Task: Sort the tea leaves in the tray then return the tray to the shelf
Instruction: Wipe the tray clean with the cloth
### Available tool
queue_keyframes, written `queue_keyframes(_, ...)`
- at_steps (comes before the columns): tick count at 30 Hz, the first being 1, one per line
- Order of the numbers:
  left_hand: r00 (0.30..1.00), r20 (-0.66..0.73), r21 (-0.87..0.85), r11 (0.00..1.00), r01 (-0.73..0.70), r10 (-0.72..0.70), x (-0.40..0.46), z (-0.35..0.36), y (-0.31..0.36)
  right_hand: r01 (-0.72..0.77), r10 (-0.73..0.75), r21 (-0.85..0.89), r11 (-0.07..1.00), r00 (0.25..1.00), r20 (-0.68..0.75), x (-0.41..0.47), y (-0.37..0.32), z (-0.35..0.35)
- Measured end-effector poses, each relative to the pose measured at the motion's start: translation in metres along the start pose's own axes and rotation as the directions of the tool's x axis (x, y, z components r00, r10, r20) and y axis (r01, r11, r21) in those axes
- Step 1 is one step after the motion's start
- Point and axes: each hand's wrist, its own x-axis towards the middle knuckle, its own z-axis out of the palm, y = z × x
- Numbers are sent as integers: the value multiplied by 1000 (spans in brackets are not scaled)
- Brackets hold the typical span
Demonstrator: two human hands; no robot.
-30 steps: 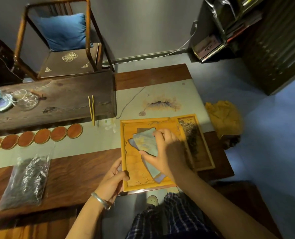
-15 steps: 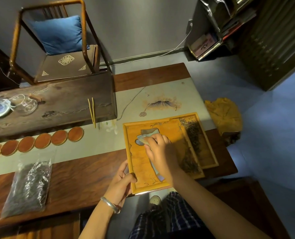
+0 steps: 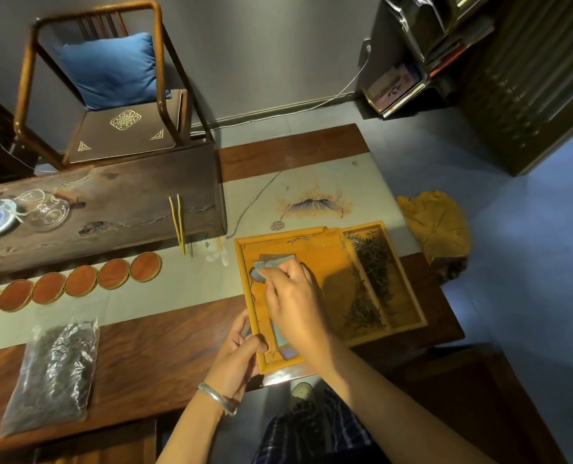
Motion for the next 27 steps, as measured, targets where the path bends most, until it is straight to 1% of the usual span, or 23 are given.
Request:
queue_keyframes(3,1000,18,-56,998,7,-6,-2,1,1,10,-10,-47,999,1000,5,-3,6,1)
queue_keyframes(5,1000,27,-78,997,8,-6,-4,1,1,44,-44,-11,999,999,21,-7,16,-2)
queue_keyframes(8,1000,21,-40,999,-13,14,-3,2,3,97,-94,-17,995,986,137,-10,34,-11)
queue_keyframes(10,1000,17,-18,1000,-9,9,-3,5,3,73,-63,-46,996,979,193,-12,40,-14)
queue_keyframes(11,1000,19,-15,1000,-5,5,-3,6,2,41,-33,-39,998,980,198,-13,40,-15)
queue_keyframes(13,1000,22,-18,1000,-5,6,-4,9,0,-25,27,-18,1000,988,154,-15,38,-13)
queue_keyframes(15,1000,20,-6,1000,-9,9,-4,11,-2,-72,75,-41,997,993,92,-13,37,-13)
queue_keyframes(17,1000,16,7,1000,-15,15,-4,13,-3,-94,100,-71,993,992,83,-9,38,-14)
queue_keyframes(19,1000,11,2,1000,-18,18,-5,15,-4,-89,95,-63,994,991,94,-4,39,-17)
queue_keyframes(24,1000,-6,-35,999,1,-2,-1,17,-2,-45,45,12,999,998,-43,-1,25,-25)
queue_keyframes(27,1000,-26,-33,999,-8,7,2,17,0,21,-19,47,999,999,-46,-7,7,-17)
